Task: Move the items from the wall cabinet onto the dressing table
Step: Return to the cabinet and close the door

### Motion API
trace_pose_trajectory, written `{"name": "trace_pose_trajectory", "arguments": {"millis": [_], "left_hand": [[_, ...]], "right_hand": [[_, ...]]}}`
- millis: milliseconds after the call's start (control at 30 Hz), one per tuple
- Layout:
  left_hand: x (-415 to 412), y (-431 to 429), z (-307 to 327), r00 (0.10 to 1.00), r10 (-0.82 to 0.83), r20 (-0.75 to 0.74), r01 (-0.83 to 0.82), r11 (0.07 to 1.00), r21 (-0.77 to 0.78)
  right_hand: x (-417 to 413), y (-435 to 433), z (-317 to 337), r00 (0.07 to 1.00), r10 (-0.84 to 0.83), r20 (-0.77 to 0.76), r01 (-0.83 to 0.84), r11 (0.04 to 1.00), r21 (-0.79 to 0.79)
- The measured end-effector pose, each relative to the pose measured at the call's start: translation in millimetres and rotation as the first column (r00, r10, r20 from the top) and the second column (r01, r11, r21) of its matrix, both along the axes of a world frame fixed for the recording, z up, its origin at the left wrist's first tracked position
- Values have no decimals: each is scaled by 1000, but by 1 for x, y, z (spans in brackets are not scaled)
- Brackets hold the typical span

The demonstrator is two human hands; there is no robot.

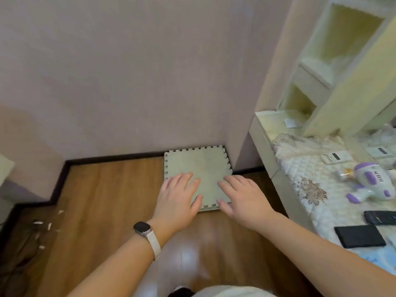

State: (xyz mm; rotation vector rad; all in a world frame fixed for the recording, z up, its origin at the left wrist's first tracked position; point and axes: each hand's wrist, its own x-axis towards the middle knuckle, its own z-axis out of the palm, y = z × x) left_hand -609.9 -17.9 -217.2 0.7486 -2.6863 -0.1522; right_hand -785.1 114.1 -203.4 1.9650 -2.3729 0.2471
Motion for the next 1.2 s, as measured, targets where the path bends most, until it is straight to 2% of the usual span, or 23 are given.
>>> {"name": "trace_pose_trajectory", "arguments": {"millis": [267, 533, 700, 900, 1200], "left_hand": [[138, -54, 12, 949, 312, -52, -313, 950, -9], [226, -85, 19, 820, 571, 31, -571, 821, -11], [248, -120, 20, 725, 681, 106, -683, 730, -18], [253, -201, 37, 590, 794, 148, -792, 605, -84], [254, -303, 82, 470, 878, 94, -840, 477, -257]], "right_hand": [[101, -112, 14, 967, 250, -39, -251, 968, -21], [172, -210, 17, 860, 509, -18, -510, 859, -46], [199, -281, 14, 773, 635, -6, -633, 770, -81], [211, -391, 24, 676, 736, 40, -731, 676, -93], [218, -526, 60, 541, 841, 16, -825, 535, -182]]}}
